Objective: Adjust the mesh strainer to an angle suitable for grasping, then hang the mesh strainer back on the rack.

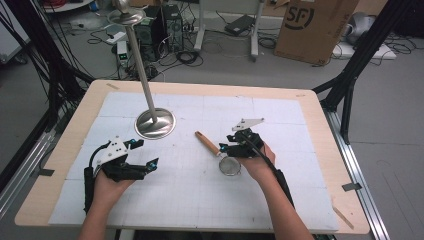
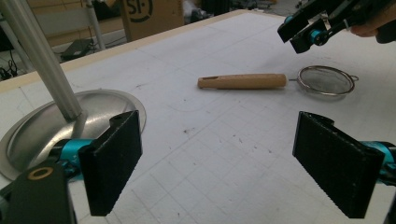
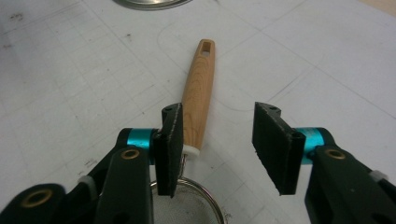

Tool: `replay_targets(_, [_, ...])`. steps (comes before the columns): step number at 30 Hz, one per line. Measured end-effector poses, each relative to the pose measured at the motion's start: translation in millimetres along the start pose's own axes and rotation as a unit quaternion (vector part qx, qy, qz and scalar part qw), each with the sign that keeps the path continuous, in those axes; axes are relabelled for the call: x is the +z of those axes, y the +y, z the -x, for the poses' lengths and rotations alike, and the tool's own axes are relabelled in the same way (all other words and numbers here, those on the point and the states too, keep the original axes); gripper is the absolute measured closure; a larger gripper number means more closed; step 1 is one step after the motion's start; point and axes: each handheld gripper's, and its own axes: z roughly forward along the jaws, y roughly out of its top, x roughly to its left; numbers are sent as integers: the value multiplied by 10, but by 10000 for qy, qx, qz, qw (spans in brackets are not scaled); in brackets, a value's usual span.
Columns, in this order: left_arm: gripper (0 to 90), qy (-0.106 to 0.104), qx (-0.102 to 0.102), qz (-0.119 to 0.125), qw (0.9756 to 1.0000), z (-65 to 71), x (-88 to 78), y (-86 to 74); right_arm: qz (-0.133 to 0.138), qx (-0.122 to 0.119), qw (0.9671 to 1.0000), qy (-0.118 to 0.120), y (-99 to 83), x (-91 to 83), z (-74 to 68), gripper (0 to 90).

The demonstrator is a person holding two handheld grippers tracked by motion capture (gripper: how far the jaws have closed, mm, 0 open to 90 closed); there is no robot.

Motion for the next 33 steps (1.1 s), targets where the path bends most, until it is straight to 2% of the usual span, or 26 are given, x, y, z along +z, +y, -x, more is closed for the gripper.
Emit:
replay_targets(5, [162,-17,27,-4,10000,21,5,6,66,15,9999,-121,5,-8,-5,445])
replay_targets(10, [162,-29,18,-6,10000,19,8,8,-19,13,9999,-124,-2,18,-29,394])
replay_targets(15, [162,-20,-18,41,10000,14,2,10,12,52,9999,-134,3,12,-21,384])
replay_targets(19, [162,-15,-17,32,10000,17,5,9,-71,50,9999,-124,0,33,-43,381])
replay_targets(28, [163,-24,-17,37,10000,30,2,16,-176,44,9997,-154,48,160,-91,384])
replay_targets(33, [163,-30,-18,57,10000,39,0,23,-339,64,9993,-165,60,233,-134,398])
